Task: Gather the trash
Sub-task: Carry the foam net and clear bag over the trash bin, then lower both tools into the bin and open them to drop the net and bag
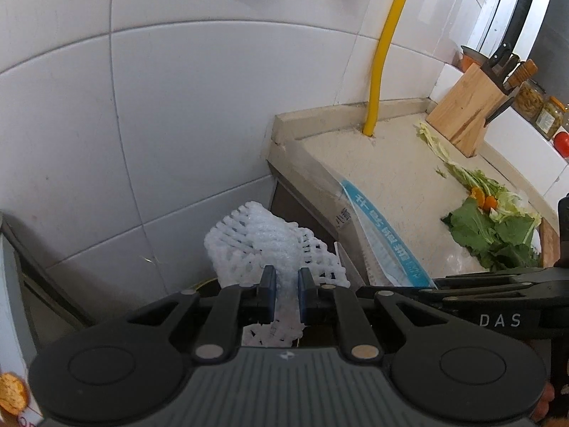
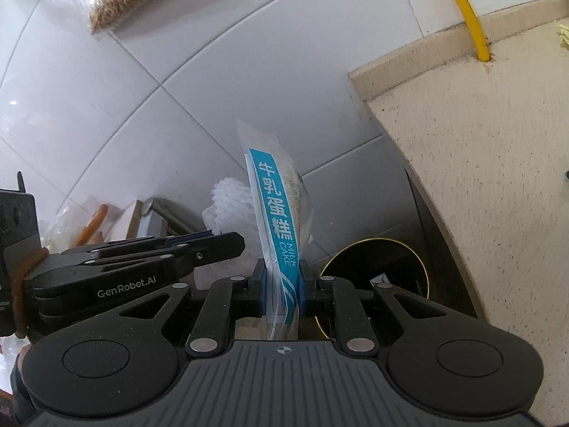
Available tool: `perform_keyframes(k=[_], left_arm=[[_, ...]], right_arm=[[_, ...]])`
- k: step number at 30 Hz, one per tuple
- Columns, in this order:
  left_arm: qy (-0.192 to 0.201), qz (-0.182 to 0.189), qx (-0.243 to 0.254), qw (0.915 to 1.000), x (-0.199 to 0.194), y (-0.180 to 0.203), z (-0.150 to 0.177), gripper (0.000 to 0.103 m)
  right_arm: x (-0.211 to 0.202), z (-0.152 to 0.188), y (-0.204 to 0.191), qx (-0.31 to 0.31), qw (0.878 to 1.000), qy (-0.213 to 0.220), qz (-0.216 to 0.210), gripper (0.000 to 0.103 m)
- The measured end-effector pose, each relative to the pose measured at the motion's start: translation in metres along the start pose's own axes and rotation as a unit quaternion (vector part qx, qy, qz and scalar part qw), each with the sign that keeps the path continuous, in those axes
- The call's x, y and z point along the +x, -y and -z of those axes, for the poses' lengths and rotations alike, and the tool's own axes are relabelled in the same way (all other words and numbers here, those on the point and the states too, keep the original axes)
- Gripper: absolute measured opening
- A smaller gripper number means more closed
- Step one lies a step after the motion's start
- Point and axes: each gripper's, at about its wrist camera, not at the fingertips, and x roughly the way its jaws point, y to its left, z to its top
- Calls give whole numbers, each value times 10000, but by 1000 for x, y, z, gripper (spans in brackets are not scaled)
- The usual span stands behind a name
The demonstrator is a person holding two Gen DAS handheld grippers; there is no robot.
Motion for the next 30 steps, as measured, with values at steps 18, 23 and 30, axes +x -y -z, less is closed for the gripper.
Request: perform_keyframes(k=[18,23,30], left_arm=[[-141,-85,-40,9999,25,-17,3,10],[-277,-131,-98,9995,36,-23,4,10],[-460,-212,-150,9986,53,-26,2,10]], right_arm=[[29,2,4,44,9991,-187,365,21],[41,0,9,38,9985,-279,469,21],[56,-4,17,19,9976,-388,566,21]])
